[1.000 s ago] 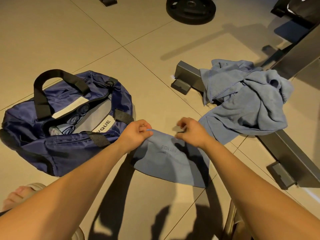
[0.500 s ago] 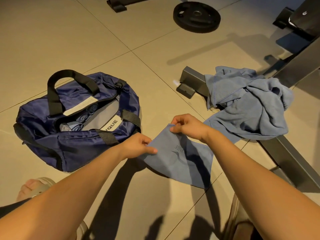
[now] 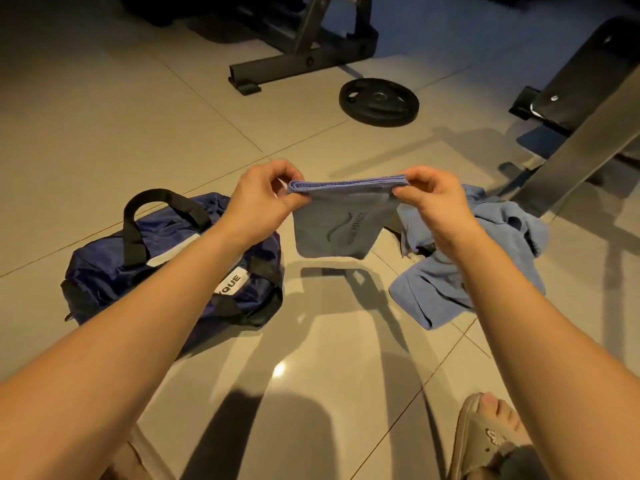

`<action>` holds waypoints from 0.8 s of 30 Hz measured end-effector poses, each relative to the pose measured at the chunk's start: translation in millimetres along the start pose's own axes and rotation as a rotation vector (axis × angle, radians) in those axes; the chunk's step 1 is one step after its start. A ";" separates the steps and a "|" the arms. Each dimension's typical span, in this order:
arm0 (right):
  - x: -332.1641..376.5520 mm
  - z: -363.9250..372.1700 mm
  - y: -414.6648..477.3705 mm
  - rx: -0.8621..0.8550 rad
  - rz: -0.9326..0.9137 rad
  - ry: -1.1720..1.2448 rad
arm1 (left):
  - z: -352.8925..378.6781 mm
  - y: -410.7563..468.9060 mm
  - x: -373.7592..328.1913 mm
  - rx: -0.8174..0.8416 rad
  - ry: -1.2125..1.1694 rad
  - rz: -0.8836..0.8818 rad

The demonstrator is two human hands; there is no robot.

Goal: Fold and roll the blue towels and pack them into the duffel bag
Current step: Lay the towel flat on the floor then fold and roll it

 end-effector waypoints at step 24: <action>-292.0 104.0 -229.6 0.379 0.527 -0.477 | 172.8 -251.8 240.3 0.550 0.070 -0.530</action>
Point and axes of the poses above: each hand's wrist, its own y-axis towards the middle knuckle, its own z-axis out of the palm, x = y × z, the point moved 10 cm from there along y, towards the middle knuckle, and after that the axes turned 4 degrees about x, right-handed, at the moved point
